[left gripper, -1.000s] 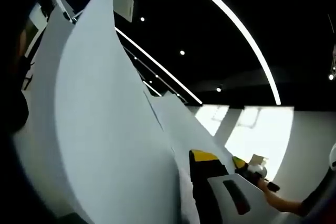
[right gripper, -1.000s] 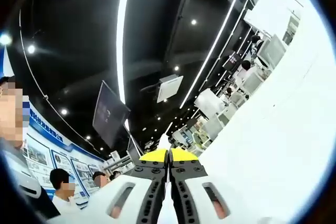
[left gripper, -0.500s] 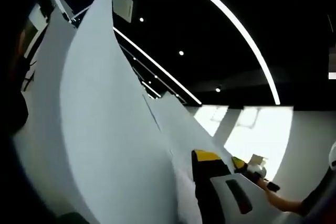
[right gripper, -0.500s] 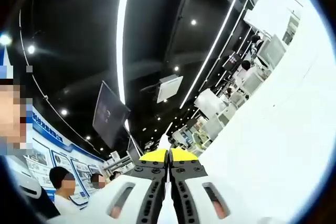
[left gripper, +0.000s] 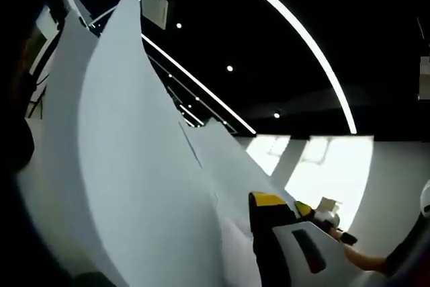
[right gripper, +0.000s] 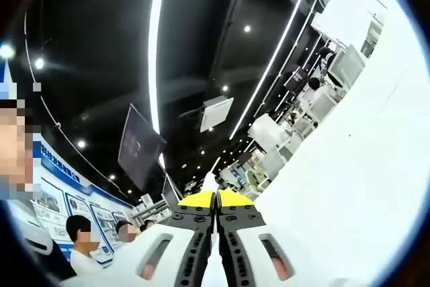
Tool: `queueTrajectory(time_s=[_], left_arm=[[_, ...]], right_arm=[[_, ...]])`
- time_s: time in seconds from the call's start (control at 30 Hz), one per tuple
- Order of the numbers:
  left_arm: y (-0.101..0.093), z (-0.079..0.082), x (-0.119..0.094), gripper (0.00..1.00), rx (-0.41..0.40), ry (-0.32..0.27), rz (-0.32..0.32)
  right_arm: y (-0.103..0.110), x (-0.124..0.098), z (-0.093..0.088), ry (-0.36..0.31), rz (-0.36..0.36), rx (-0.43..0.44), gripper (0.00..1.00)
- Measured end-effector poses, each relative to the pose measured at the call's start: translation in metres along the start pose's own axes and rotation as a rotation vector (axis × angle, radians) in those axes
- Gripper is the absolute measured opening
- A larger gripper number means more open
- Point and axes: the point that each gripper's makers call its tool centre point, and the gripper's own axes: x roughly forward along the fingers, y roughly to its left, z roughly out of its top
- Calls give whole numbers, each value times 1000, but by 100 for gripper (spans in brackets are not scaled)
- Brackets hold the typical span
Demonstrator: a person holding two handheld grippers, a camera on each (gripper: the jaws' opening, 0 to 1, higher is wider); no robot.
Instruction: Organize the stack of printing papers by aligning and flattening the scattered papers on the table
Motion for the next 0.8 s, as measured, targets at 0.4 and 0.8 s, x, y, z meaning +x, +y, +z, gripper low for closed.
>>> queueTrajectory(time_s=[0.4,0.8], left_arm=[[-5,1,1,30,-17,-6,-23],[-5,0,1,32,-16,-3,-23]], right_arm=[[-1,0,1,-2,-1,2,0],[-1,0,-1,4,2,-1,0]])
